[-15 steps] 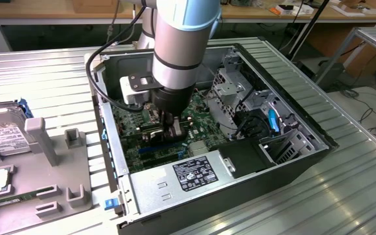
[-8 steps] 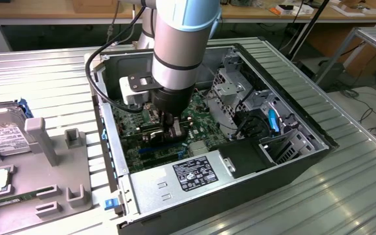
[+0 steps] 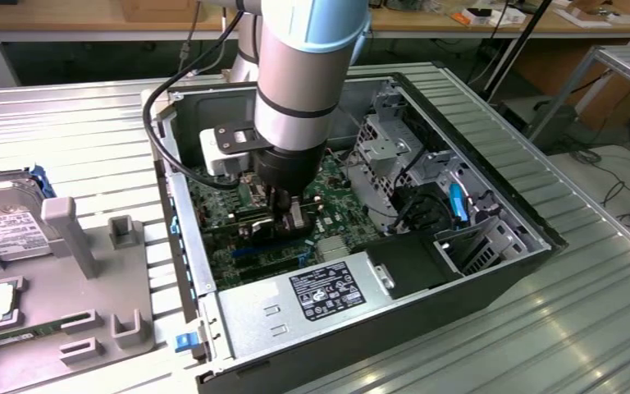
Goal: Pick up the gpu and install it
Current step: 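Insert the gpu into the slot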
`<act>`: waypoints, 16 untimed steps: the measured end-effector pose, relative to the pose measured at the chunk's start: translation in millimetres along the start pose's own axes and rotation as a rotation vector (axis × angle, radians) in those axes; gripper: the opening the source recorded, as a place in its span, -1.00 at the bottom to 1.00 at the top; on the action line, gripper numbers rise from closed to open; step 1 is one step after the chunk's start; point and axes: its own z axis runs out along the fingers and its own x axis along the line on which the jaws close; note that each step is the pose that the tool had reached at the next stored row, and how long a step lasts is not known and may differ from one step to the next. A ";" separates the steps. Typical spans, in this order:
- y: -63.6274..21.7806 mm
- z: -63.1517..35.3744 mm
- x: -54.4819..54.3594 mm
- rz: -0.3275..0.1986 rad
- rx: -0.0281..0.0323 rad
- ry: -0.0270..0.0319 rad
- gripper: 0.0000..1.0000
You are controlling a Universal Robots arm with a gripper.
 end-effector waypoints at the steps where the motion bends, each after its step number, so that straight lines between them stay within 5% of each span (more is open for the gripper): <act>1: 0.0 0.0 0.0 0.000 0.0000 0.0000 -0.47; 16: 3.3 0.1 -2.0 -0.009 -0.0004 0.0000 -0.47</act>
